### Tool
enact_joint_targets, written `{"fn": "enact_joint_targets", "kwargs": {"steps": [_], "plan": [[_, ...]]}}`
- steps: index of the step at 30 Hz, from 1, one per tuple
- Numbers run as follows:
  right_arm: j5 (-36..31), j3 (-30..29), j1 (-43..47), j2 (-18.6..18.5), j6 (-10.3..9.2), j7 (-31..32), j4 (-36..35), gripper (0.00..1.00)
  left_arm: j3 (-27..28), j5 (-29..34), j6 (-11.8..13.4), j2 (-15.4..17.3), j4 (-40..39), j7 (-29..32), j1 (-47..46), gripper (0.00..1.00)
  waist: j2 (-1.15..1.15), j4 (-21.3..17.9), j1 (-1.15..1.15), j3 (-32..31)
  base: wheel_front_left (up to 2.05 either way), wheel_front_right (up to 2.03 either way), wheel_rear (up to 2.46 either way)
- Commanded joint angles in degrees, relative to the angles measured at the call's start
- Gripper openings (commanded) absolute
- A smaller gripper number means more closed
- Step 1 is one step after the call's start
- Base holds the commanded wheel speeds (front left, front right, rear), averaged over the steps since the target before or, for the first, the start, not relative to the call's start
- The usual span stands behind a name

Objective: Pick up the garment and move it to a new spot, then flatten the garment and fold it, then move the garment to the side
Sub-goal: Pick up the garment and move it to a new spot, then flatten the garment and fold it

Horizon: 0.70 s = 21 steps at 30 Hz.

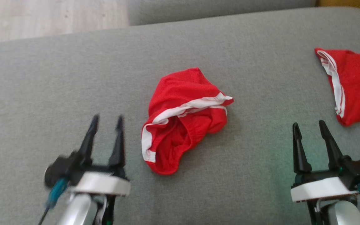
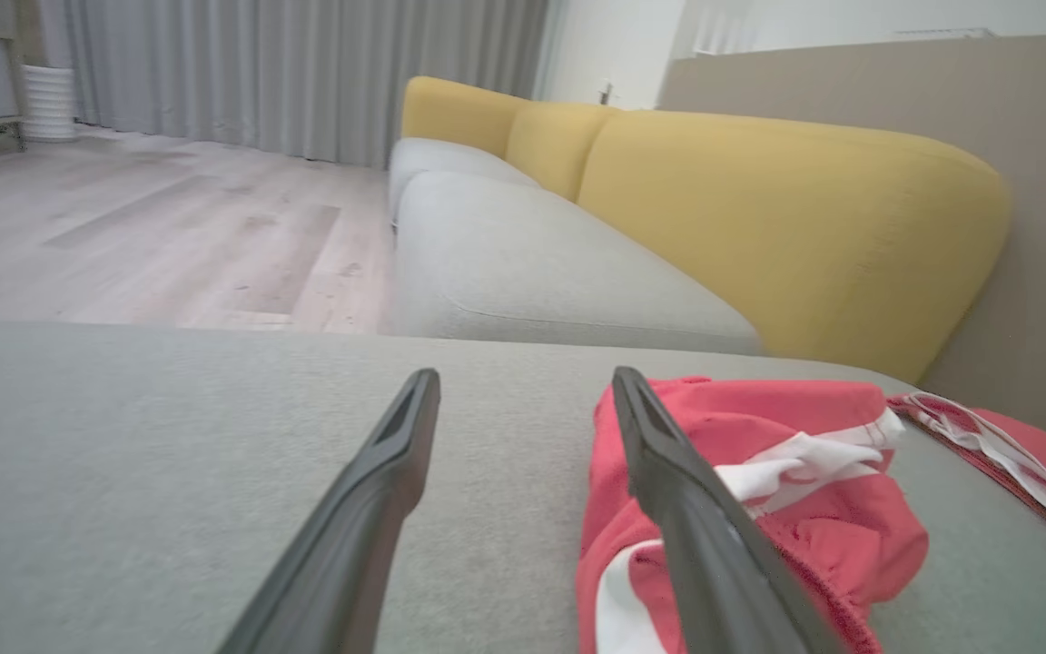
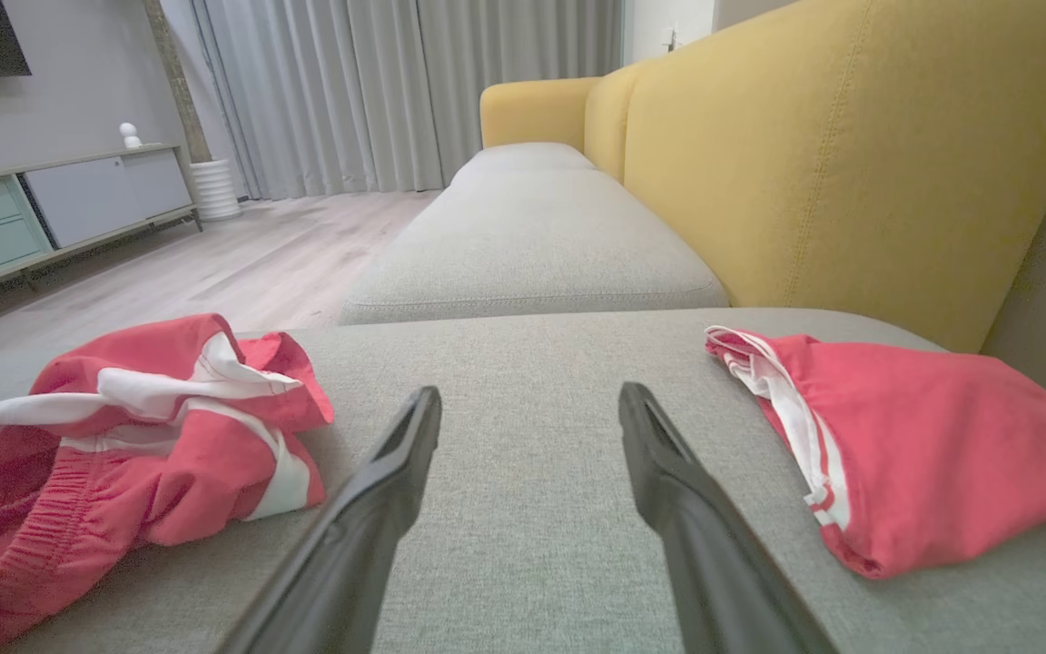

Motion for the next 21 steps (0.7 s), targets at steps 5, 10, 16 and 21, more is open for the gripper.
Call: {"fn": "enact_joint_targets", "kwargs": {"steps": [5, 10, 16, 21], "plan": [[-1.3, -0.64, 0.72, -0.19, 0.39, -0.63, -1.21, 1.0, 9.32, 6.71, 0.62, -1.66, -7.25, -0.53, 8.27, 1.0, 0.0, 2.35, 0.01, -2.5, 0.0, 0.0, 0.0], [-2.19, -1.61, 1.8, -0.19, 0.39, -0.63, 0.21, 1.0, 15.26, 12.55, -1.1, -4.63, -8.57, -0.54, 14.99, 1.0, 0.0, 4.35, 0.01, -4.29, 0.0, 0.0, 0.0], [-2.62, -1.88, 2.47, -0.19, 0.39, -0.63, 1.46, 1.0, 19.83, 15.31, -3.54, -6.86, -7.73, -0.54, 18.22, 1.0, 0.0, 5.82, 0.01, -5.58, 0.0, 0.0, 0.0], [-2.95, -1.76, 2.64, -0.19, 0.39, -0.63, 2.27, 1.0, 22.13, 16.65, -5.31, -7.96, -6.81, -0.54, 18.96, 1.0, 0.0, 6.46, 0.01, -6.02, 0.0, 0.0, 0.0]]}}
